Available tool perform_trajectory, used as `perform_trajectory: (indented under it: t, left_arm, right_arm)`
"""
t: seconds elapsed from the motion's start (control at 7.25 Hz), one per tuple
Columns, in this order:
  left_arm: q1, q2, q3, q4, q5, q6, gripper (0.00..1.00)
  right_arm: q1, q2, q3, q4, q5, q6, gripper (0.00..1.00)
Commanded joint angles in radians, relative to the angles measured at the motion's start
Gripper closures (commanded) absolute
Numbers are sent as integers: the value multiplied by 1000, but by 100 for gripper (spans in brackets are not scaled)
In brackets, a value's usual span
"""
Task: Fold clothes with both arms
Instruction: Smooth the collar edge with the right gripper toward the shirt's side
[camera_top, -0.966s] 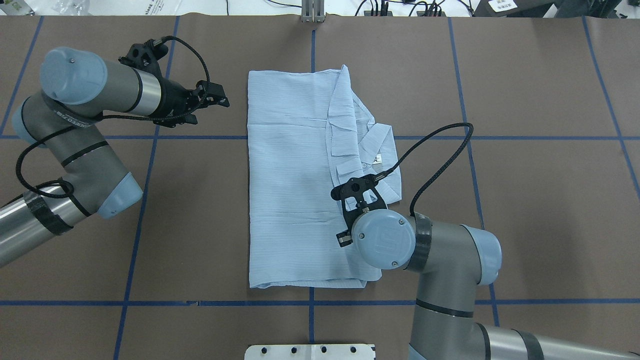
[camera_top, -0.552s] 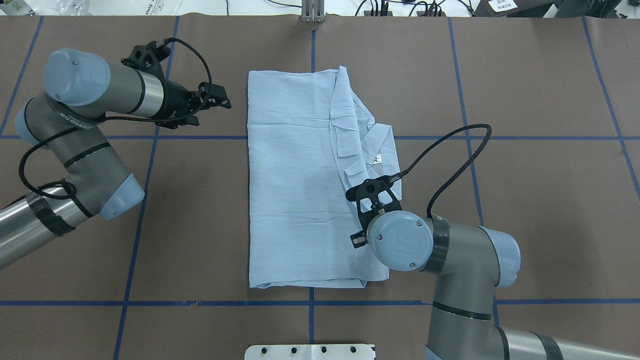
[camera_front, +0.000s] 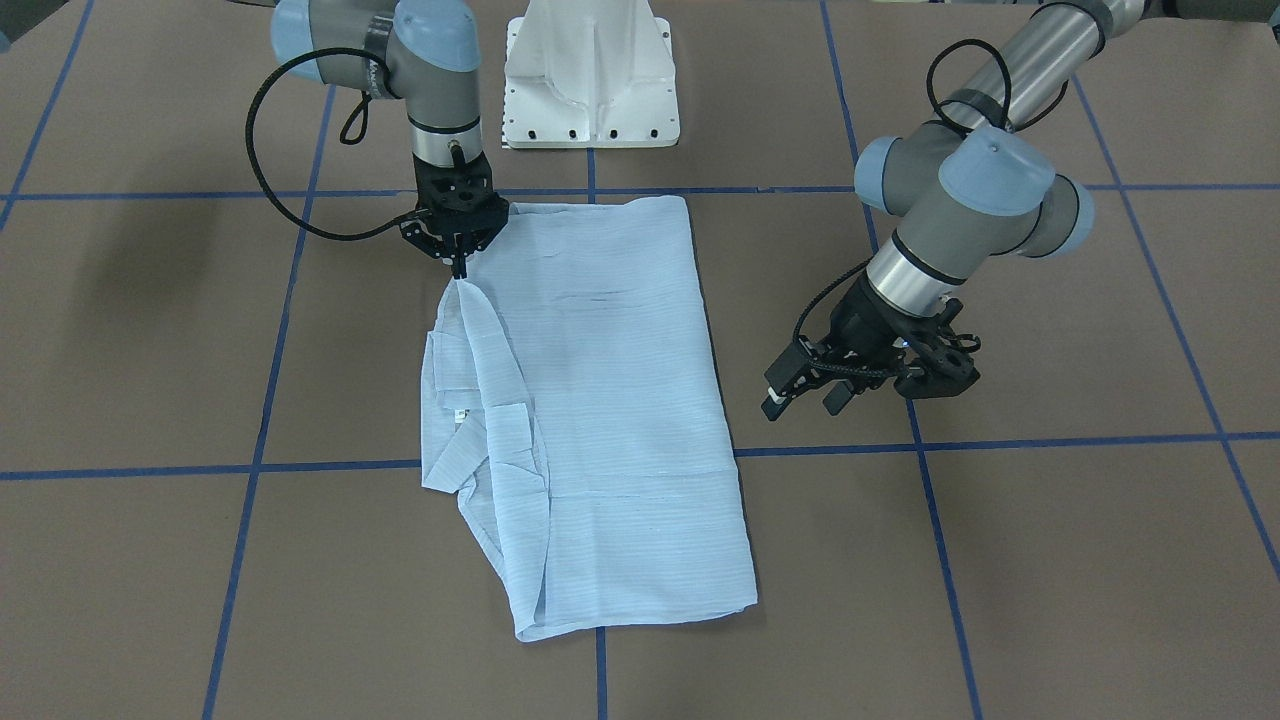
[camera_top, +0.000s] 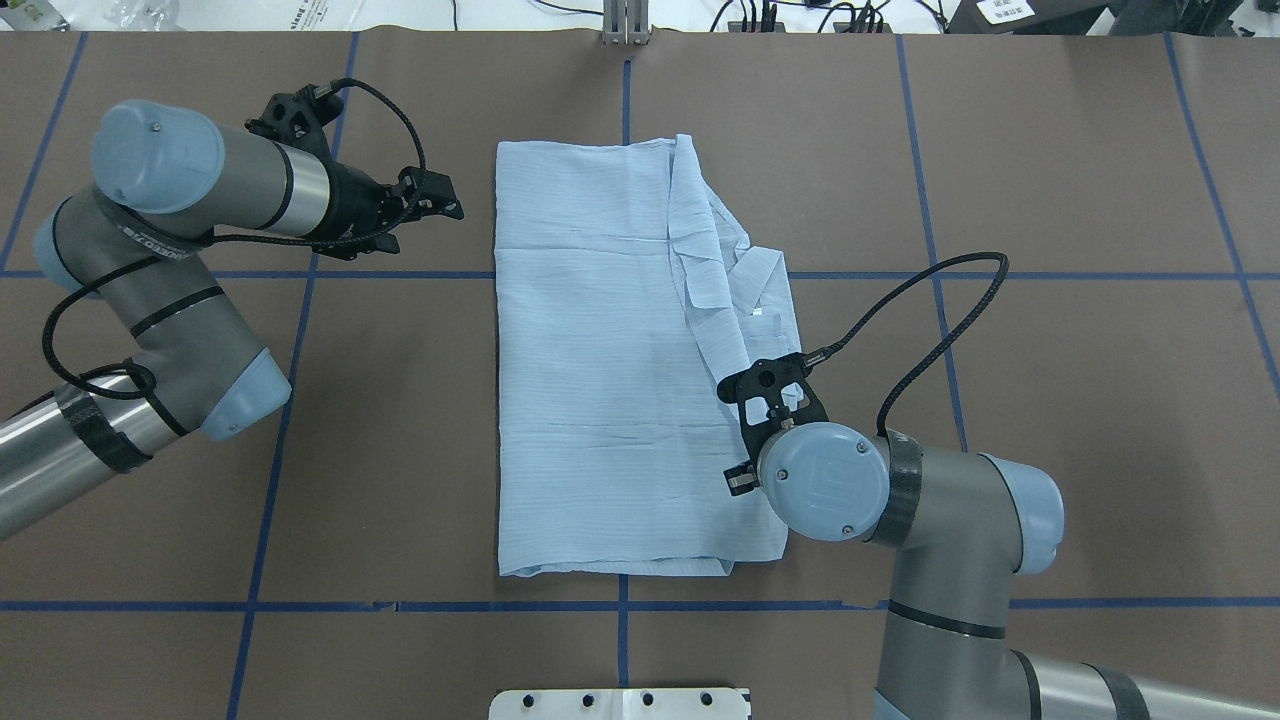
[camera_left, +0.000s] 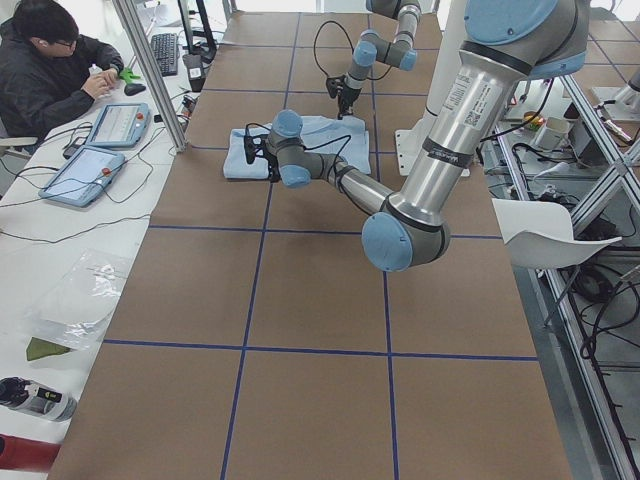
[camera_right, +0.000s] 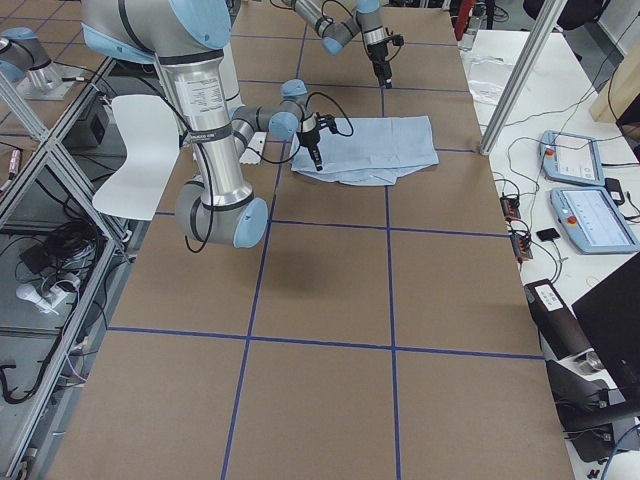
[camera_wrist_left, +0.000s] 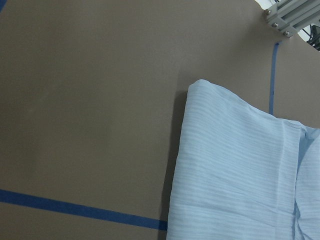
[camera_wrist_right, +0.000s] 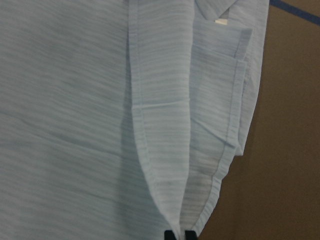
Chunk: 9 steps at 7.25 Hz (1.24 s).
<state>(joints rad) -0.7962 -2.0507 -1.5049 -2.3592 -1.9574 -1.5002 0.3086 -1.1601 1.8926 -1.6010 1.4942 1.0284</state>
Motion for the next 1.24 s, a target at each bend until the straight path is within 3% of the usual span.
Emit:
perform_trajectory:
  t: [0.0,0.41,0.83,1.1]
  left_arm:
    - [0,0,0,0,0,0,0]
    - [0,0,8,-3,-2,2,0]
    - [0,0,15,-6,-3,2,0]
    - [0,0,15,-6,-3,2,0]
  right_arm:
    - [4,2,-3,3,-11,7,0]
    - [39,19,-18,15,-9,-1,0]
    - [50,98,-131,16,-9,-25,0]
    - [70,102,-138,15,-2,-36,0]
